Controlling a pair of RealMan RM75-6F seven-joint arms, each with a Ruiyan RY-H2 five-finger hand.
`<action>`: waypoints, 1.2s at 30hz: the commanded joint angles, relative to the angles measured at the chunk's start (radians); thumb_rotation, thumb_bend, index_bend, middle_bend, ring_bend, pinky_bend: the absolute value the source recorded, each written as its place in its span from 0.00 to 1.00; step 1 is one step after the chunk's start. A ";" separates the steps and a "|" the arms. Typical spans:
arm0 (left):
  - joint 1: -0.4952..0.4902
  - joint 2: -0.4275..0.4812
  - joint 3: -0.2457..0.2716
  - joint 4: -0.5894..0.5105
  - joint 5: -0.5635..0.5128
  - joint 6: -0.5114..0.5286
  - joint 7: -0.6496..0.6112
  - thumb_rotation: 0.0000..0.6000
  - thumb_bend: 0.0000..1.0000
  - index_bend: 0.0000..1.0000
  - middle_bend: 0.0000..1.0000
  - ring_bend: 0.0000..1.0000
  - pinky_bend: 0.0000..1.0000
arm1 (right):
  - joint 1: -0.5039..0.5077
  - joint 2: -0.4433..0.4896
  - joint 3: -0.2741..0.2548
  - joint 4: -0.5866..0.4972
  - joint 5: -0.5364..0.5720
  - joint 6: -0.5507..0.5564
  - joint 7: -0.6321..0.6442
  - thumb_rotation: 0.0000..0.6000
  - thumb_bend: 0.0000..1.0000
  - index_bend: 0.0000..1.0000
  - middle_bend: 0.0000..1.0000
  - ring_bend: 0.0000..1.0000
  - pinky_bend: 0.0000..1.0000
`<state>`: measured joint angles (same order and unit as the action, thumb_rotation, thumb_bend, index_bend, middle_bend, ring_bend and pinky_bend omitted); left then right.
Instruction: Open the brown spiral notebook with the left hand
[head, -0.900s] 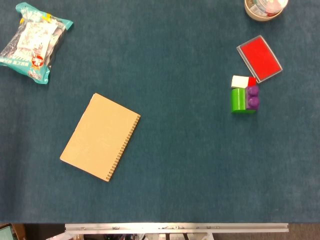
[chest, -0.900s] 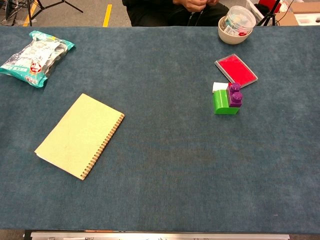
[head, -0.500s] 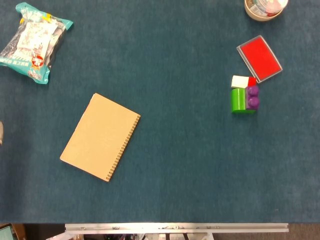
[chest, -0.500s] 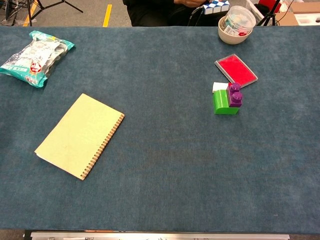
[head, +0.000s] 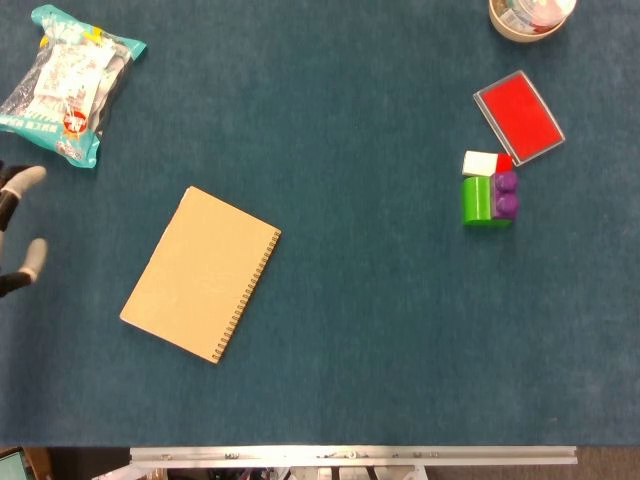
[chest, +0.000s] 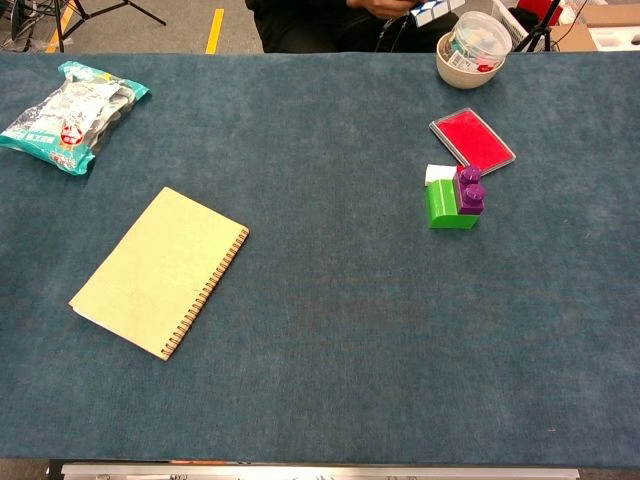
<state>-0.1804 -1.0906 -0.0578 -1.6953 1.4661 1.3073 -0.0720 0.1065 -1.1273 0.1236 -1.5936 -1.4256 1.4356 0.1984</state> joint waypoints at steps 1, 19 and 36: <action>-0.026 0.001 -0.003 0.005 -0.012 -0.042 -0.026 0.48 0.33 0.23 0.26 0.13 0.00 | -0.001 0.001 0.000 0.000 0.000 0.001 0.002 1.00 0.53 0.38 0.37 0.28 0.37; -0.143 -0.051 0.037 0.013 -0.057 -0.282 -0.085 0.00 0.22 0.33 0.31 0.15 0.00 | -0.003 0.003 -0.004 0.003 0.000 -0.002 0.006 1.00 0.53 0.38 0.37 0.28 0.37; -0.177 -0.167 0.045 0.023 -0.170 -0.300 0.141 0.00 0.17 0.31 0.24 0.09 0.00 | -0.014 0.004 -0.010 0.022 -0.011 0.013 0.037 1.00 0.53 0.38 0.37 0.28 0.37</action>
<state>-0.3542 -1.2453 -0.0152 -1.6742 1.2937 0.9982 0.0640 0.0921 -1.1232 0.1141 -1.5723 -1.4360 1.4480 0.2352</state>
